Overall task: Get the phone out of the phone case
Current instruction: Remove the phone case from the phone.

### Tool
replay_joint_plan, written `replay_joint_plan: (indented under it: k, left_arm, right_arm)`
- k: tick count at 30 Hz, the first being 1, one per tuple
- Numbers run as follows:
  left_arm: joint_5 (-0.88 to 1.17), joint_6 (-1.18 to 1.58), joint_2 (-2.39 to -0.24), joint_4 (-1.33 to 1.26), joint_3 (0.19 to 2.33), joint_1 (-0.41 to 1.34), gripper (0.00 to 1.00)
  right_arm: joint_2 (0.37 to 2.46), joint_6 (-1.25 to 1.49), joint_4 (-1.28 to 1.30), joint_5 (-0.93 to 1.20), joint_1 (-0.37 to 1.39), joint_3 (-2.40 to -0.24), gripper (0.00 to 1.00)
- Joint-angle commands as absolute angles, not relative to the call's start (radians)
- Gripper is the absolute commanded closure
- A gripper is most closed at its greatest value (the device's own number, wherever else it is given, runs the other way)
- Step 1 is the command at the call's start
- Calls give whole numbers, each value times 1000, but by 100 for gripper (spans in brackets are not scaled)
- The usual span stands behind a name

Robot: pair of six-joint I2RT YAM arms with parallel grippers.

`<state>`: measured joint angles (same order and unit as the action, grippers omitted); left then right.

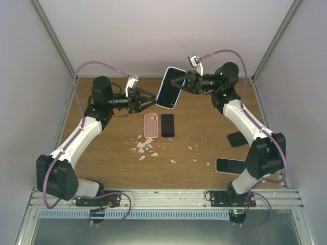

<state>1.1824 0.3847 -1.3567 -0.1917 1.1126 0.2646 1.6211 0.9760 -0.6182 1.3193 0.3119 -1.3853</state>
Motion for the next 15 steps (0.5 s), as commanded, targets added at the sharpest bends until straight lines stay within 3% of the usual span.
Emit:
replay_joint_plan:
  k: [1, 8, 15]
  left_arm:
    - [1201, 362, -1363, -209, 1141, 276, 56]
    - [1162, 322, -1364, -162, 1141, 284, 53]
    - [1104, 313, -1372, -146, 1130, 275, 60]
  right_arm:
    - [1583, 950, -630, 1309, 305, -1394, 99]
    - [1586, 948, -621, 1307, 305, -1400, 100]
    - [1582, 981, -661, 1316, 305, -1395, 99]
